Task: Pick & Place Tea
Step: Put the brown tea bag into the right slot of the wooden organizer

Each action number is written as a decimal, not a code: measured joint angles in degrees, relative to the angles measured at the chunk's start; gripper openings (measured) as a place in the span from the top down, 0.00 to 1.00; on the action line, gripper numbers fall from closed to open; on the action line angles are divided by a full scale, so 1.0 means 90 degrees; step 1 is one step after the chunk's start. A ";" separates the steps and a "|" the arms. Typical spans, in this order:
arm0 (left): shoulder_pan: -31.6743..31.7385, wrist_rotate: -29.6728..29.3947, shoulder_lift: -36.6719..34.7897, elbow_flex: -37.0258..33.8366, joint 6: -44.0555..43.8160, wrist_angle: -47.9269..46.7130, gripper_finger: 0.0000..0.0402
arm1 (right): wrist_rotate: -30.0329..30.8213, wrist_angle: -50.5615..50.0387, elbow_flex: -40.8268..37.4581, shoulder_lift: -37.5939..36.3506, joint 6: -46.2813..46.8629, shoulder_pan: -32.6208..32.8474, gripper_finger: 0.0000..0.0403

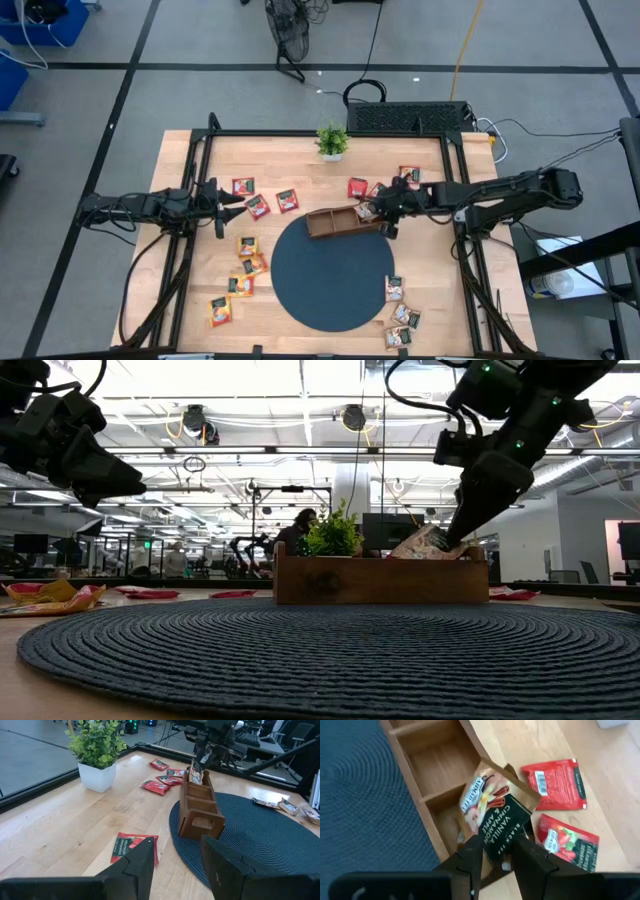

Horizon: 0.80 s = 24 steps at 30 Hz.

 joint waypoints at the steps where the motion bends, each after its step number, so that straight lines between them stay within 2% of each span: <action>1: 0.0000 0.0000 0.0000 0.0000 -0.0001 0.0000 0.60 | -0.0051 0.0056 0.0000 0.0000 -0.0001 -0.0009 0.78; 8: 0.0000 0.0000 0.0000 -0.0001 0.0001 0.0000 0.60 | -0.0256 0.0270 0.0000 0.0000 -0.0153 -0.0027 0.80; 13: 0.0000 0.0000 -0.0001 0.0000 -0.0002 0.0000 0.60 | -0.0715 0.0249 0.0000 0.0000 -0.0238 -0.0024 0.96; 15: 0.0000 0.0000 0.0001 0.0000 -0.0001 0.0000 0.60 | -0.0856 0.0248 0.0000 0.0000 -0.0293 -0.0005 0.98; 20: 0.0000 0.0000 0.0001 -0.0002 0.0001 -0.0001 0.60 | -0.0695 0.0100 0.0134 -0.0032 -0.0345 0.0209 1.00; 24: 0.0000 0.0000 0.0002 0.0000 -0.0002 0.0000 0.60 | -0.0350 -0.0391 0.0766 -0.0072 -0.0463 0.0492 1.00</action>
